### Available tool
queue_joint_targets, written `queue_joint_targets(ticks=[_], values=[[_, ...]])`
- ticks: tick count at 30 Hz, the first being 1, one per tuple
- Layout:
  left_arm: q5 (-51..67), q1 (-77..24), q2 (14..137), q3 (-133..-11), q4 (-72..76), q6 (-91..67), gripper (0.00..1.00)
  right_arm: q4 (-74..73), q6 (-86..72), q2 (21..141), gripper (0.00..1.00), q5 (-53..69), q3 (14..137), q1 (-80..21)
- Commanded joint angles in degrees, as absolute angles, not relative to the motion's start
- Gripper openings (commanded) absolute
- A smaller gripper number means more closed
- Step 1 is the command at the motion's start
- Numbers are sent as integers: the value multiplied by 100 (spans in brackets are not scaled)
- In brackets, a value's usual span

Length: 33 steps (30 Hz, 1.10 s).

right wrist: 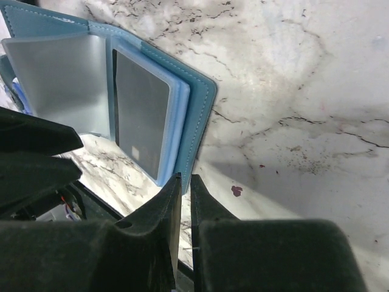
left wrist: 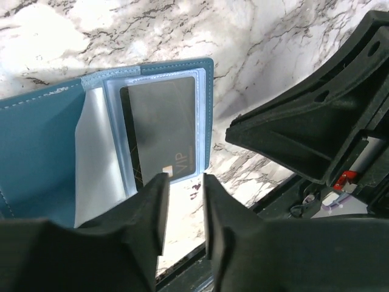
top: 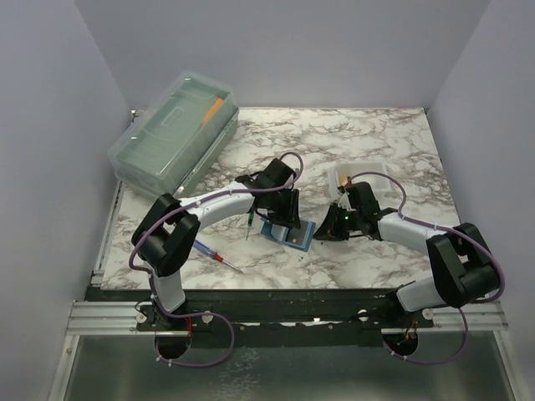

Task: Put the credit cards into the card holder
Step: Insert the credit card into the card holder, then turn over the card slot in the card holder.

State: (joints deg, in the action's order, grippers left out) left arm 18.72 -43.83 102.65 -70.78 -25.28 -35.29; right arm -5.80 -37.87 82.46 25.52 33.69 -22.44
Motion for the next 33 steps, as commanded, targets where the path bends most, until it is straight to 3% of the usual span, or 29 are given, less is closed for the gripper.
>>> queue_joint_targets(ticks=[1,4,6,9,21,33], values=[[2055,-4293,10371,-6894,-2115,-3705,25,-398,-3936,8177,13,2808,3488,-2265],[1907,-4260,10467,-6760,-1954,-3706,14,-291,-3978,8183,15,2925,3474,-2267],[1839,-4239,10510,-6699,-1873,-3707,6,-203,-4021,8170,23,3014,3443,-2261],[1728,-4208,10530,-6596,-1777,-3696,0,-142,-4054,8142,28,3047,3411,-2265],[1544,-4027,10538,-6109,-1507,-3702,0,624,-4408,8415,37,3430,3296,-2267],[1639,-4010,10634,-5977,-1362,-3727,0,843,-4577,8486,39,3594,3257,-2268]])
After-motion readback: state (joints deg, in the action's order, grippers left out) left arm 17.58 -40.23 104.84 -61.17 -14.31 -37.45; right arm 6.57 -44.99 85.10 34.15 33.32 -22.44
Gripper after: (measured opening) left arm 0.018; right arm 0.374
